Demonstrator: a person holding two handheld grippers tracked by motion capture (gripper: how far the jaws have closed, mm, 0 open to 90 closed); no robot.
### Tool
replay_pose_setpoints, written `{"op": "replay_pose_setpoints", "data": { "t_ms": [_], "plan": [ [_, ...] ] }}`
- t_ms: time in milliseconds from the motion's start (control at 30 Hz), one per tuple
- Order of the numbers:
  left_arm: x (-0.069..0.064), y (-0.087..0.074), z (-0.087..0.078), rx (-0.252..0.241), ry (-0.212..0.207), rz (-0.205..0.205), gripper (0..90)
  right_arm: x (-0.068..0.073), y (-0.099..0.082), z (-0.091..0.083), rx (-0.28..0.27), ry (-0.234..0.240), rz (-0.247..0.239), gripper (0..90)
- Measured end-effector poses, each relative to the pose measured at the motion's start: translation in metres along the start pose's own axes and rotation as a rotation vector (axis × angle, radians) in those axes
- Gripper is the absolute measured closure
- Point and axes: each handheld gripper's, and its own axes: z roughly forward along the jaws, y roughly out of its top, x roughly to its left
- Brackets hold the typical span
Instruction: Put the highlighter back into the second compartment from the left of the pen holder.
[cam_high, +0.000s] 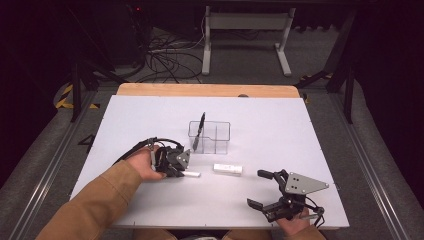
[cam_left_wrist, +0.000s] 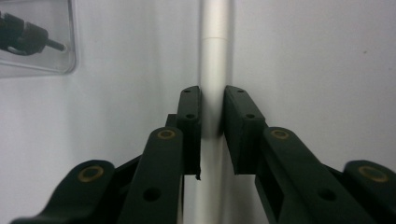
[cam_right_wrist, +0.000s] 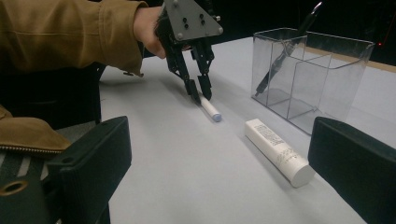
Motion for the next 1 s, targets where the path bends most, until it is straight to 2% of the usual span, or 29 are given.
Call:
{"op": "replay_pose_setpoints", "data": {
  "t_ms": [233, 367, 433, 567, 667, 1000],
  "plan": [
    [-0.002, 0.001, -0.005, -0.006, 0.011, 0.019, 78.7, 0.000, 0.000, 0.000, -0.001, 0.002, 0.001, 6.6],
    [-0.005, 0.003, -0.013, -0.034, 0.018, 0.021, 78.8, 0.000, 0.000, 0.000, -0.002, 0.002, 0.001, 6.7],
    [-0.005, 0.005, -0.019, -0.050, 0.022, 0.037, 78.8, 0.000, 0.000, 0.000, -0.002, 0.001, 0.000, 6.6],
    [-0.008, 0.007, -0.029, -0.085, 0.034, 0.026, 78.8, 0.000, 0.000, 0.000, -0.002, 0.000, -0.001, 6.7],
    [-0.009, 0.009, -0.034, -0.100, 0.034, 0.036, 78.8, 0.000, 0.000, 0.000, -0.002, 0.000, -0.001, 6.6],
    [-0.011, 0.015, -0.043, -0.123, 0.042, 0.037, 78.8, 0.000, 0.000, 0.000, -0.001, -0.003, -0.002, 6.7]
  ]
}}
